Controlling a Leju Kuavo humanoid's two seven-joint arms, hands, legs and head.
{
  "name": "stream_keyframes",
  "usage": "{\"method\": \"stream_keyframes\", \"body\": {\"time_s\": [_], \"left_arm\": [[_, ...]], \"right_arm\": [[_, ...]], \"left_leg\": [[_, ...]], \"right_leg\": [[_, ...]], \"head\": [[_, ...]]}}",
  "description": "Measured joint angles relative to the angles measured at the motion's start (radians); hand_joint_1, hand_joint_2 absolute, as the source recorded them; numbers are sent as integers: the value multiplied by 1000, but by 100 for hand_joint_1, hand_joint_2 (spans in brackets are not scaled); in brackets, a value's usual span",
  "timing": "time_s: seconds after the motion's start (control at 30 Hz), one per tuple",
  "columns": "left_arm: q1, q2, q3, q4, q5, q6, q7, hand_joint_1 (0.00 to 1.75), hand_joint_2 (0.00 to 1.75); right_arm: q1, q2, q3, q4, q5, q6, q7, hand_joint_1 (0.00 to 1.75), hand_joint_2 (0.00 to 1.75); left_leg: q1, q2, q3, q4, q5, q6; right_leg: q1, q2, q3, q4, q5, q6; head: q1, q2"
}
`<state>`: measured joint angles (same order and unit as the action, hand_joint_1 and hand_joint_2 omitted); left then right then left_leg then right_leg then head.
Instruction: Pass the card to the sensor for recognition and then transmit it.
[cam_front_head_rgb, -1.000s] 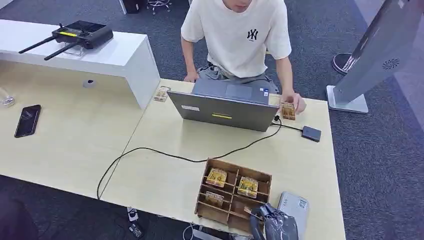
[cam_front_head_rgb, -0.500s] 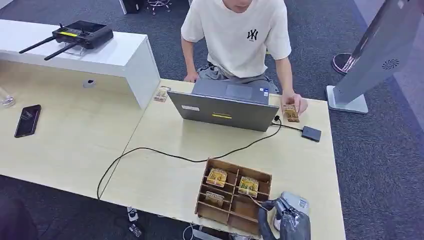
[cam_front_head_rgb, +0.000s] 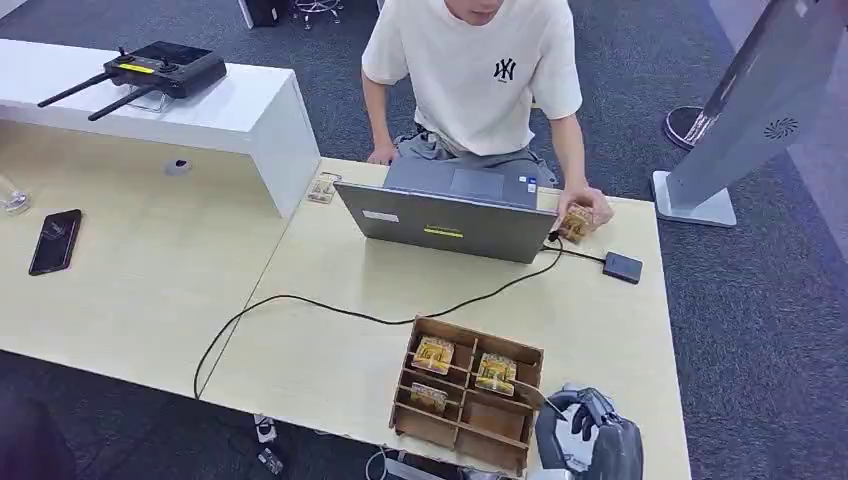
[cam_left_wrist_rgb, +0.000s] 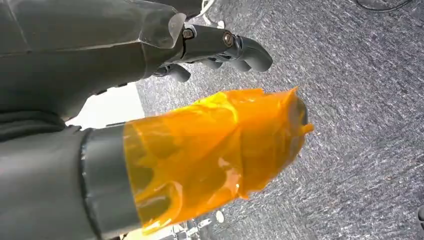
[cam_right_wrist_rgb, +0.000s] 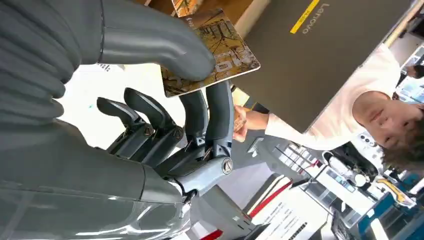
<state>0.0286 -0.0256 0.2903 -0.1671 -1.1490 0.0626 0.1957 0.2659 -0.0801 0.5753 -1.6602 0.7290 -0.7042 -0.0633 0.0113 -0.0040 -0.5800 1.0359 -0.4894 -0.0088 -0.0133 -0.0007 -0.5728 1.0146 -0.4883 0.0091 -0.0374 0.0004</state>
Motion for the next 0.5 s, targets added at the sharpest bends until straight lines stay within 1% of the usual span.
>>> {"method": "stream_keyframes", "body": {"time_s": [0.1, 0.2, 0.5], "left_arm": [[0, 0, 1, 0, 0, 0, 0, 0, 0], [0, 0, 1, 0, 0, 1, -2, 0, 0], [1, 1, 2, 0, -6, 1, -2, 0, 0]], "right_arm": [[2, 0, -1, -8, -9, 0, -3, 175, 175], [4, 0, -5, -19, -35, 0, -19, 175, 175], [12, 0, -24, -56, -61, 0, -60, 175, 175]], "left_leg": [[0, 0, 0, 0, 0, 0], [0, 0, 0, 0, 0, 0], [0, 0, 0, 0, 0, 0]], "right_leg": [[0, 0, 0, 0, 0, 0], [0, 0, 0, 0, 0, 0], [0, 0, 0, 0, 0, 0]], "head": [[0, 0], [0, 0], [0, 0]]}}
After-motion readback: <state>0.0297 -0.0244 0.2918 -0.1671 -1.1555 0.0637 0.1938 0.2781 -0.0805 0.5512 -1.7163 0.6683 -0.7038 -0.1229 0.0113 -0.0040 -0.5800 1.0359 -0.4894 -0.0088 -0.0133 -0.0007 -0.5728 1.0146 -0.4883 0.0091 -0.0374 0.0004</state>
